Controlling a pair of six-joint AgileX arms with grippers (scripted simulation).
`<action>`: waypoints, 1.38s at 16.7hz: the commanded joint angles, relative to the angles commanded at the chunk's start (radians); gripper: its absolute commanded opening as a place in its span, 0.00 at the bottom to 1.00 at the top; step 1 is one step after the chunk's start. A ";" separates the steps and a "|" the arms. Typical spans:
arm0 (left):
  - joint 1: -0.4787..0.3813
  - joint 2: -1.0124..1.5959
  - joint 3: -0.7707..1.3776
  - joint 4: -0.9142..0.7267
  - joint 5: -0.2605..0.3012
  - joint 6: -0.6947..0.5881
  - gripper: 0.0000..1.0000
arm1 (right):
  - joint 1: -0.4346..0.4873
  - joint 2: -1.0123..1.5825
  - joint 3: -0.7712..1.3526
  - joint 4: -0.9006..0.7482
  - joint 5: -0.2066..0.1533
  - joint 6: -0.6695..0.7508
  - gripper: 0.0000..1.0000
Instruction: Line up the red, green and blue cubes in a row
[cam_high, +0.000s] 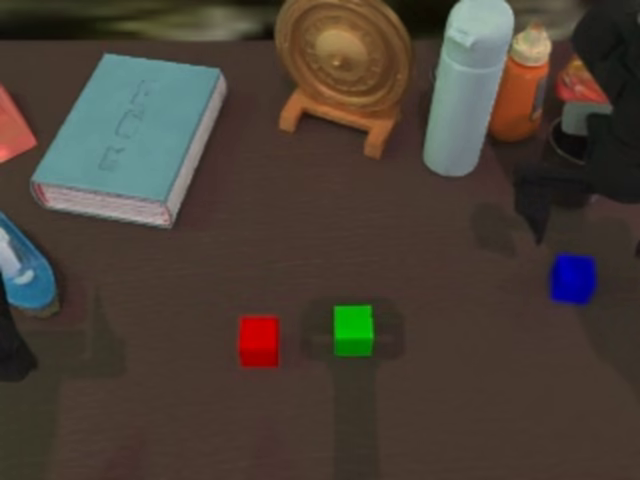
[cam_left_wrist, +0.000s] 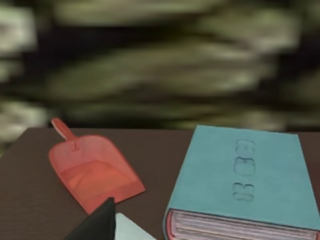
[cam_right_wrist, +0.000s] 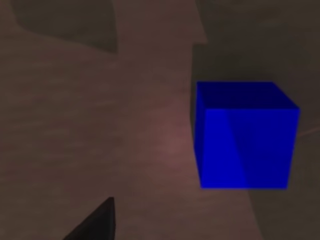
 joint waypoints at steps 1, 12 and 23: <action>0.000 0.000 0.000 0.000 0.000 0.000 1.00 | 0.000 0.000 0.000 0.000 0.000 0.000 1.00; 0.000 0.000 0.000 0.000 0.000 0.000 1.00 | 0.001 0.101 -0.146 0.250 0.001 0.002 1.00; 0.000 0.000 0.000 0.000 0.000 0.000 1.00 | 0.002 0.116 -0.167 0.283 0.001 0.003 0.62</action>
